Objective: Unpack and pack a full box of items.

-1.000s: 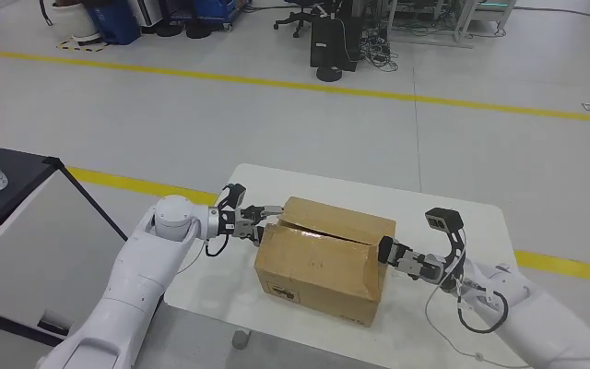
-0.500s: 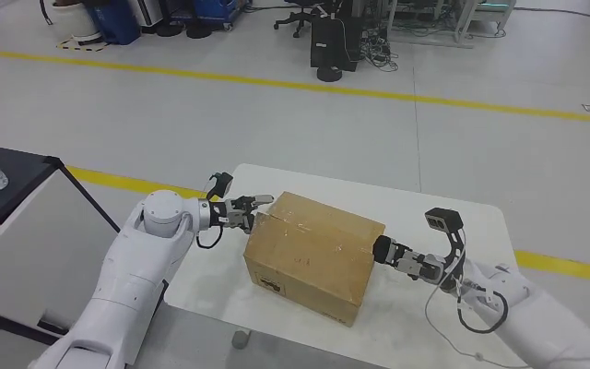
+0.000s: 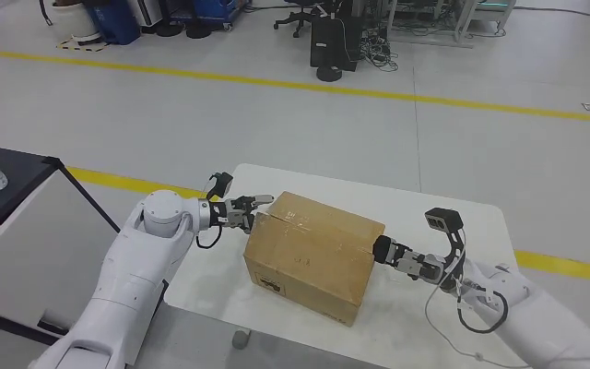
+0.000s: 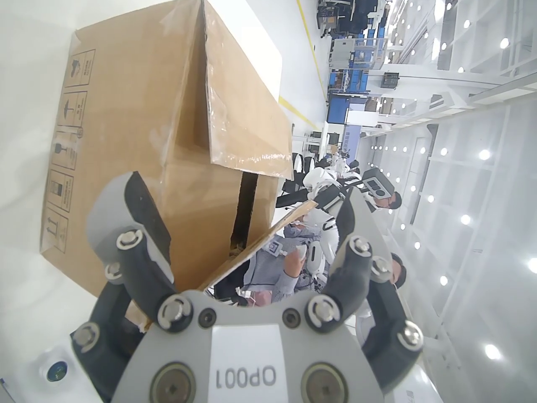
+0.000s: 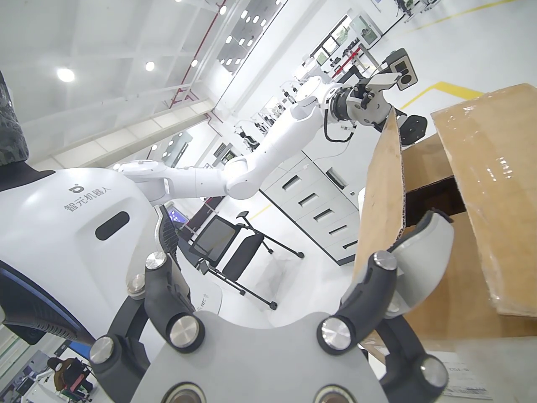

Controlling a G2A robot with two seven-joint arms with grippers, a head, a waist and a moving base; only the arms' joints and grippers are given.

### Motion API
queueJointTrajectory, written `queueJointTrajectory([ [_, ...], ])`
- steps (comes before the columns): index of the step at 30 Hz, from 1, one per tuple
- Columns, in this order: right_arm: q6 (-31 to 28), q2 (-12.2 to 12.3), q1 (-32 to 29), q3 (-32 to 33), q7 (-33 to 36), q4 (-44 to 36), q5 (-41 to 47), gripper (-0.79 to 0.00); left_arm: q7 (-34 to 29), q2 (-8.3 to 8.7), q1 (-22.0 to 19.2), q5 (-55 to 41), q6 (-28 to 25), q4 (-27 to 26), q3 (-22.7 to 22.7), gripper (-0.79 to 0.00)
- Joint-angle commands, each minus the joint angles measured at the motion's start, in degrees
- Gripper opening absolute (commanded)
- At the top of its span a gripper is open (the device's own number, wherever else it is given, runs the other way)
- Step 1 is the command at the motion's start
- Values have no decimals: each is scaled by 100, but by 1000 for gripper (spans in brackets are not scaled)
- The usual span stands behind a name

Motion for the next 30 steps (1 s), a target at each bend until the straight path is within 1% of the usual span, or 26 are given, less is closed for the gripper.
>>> queueJointTrajectory([
  [1,0,1,7,-5,0,7,1,0,0,0,0,1,0,-1,0,0],
  [4,0,1,7,-5,0,7,1,0,0,0,0,1,0,-1,0,0],
  [6,0,1,7,-5,0,7,1,0,257,30,24,348,-102,-53,-7,0],
  [7,0,1,7,-5,0,7,1,0,262,53,95,470,-141,-133,-16,0],
  [9,0,1,7,-5,0,7,1,0,172,101,166,441,-125,-241,-151,0],
  [11,153,-8,-28,34,-95,-53,-115,0,100,142,244,433,-131,-336,-257,0],
  [16,320,14,-224,265,-217,-139,-235,0,-124,269,610,420,-152,-799,-567,0],
  [21,553,27,-401,400,-58,-199,-116,0,-294,340,910,179,-69,-1245,-770,0],
  [26,695,-34,-468,426,48,-179,-13,0,-273,378,1024,159,-3,-1400,-826,0],
  [30,715,-119,-486,395,314,-156,225,0,-273,394,1044,104,49,-1451,-811,0],
])
